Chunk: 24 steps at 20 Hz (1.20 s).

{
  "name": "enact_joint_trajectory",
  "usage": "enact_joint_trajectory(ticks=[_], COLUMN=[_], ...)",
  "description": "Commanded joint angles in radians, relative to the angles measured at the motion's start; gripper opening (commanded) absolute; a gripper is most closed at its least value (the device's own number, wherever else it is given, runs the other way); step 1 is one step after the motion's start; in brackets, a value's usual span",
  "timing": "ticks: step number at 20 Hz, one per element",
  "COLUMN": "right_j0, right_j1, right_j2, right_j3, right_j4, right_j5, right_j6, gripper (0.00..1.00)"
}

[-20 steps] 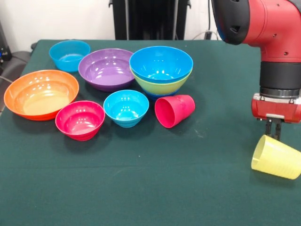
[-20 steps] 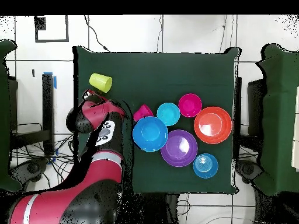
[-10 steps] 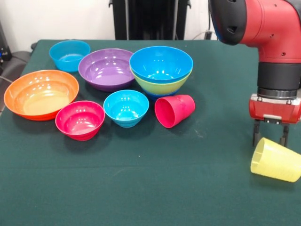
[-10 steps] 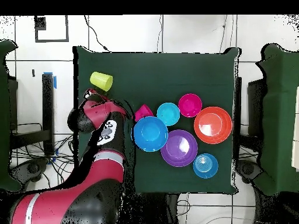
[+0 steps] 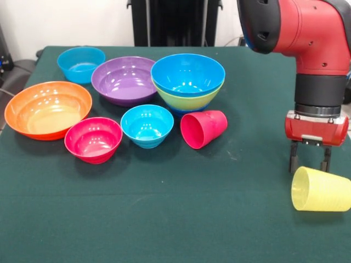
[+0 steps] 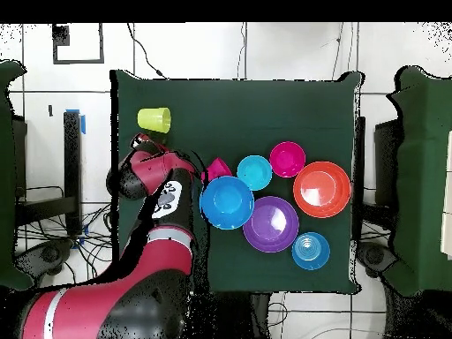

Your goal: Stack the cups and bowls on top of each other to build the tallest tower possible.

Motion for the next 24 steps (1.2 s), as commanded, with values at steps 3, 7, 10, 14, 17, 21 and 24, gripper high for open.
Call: enact_joint_trajectory(ticks=[3,7,10,14,17,21,24], right_j0=[-0.034,-0.042,-0.046,-0.066,-0.084,-0.107,-0.121], right_j1=[-0.01,-0.025,-0.024,-0.044,-0.056,-0.061,-0.068], right_j2=[0.112,0.125,0.134,0.158,0.176,0.193,0.204], right_j3=[0.053,0.085,0.095,0.122,0.143,0.152,0.153], right_j4=[-0.039,-0.06,-0.074,-0.092,-0.109,-0.132,-0.143], right_j5=[-0.023,-0.03,-0.033,-0.028,-0.033,-0.04,-0.031], right_j6=[0.014,0.005,-0.008,-0.026,-0.033,-0.035,-0.038], gripper=[1.0,1.0,1.0,1.0,1.0,1.0,1.0])
